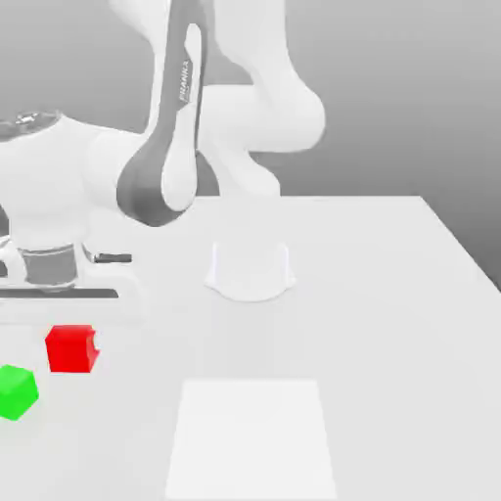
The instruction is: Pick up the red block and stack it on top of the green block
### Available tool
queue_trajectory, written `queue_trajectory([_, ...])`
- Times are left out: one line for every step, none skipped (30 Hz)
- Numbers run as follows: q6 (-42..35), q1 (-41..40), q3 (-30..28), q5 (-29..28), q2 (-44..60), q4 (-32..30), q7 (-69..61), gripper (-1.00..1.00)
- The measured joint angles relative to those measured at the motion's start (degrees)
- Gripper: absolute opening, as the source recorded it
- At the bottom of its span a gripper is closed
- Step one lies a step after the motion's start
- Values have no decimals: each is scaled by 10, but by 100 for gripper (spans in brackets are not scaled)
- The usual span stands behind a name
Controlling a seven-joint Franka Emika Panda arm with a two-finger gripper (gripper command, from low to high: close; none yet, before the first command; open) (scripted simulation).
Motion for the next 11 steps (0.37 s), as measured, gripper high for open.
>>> queue_trajectory([-9, -14, -11, 12, 11, 21, 8, -100])
queue_trajectory([-6, -24, -12, 28, 27, 32, 5, -100])
queue_trajectory([4, -32, -6, 45, 45, 38, -4, -100])
queue_trajectory([18, -41, 2, 65, 65, 43, -16, -100])
queue_trajectory([33, -50, 14, 84, 85, 45, -29, -100])
queue_trajectory([49, -61, 27, 104, 105, 48, -42, -100])
queue_trajectory([60, -68, 36, 117, 119, 49, -52, 100])
queue_trajectory([60, -68, 36, 117, 119, 49, -52, 100])
queue_trajectory([60, -68, 36, 117, 119, 49, -52, 100])
queue_trajectory([60, -68, 36, 117, 119, 49, -52, 100])
queue_trajectory([60, -68, 36, 117, 119, 49, -52, 100])
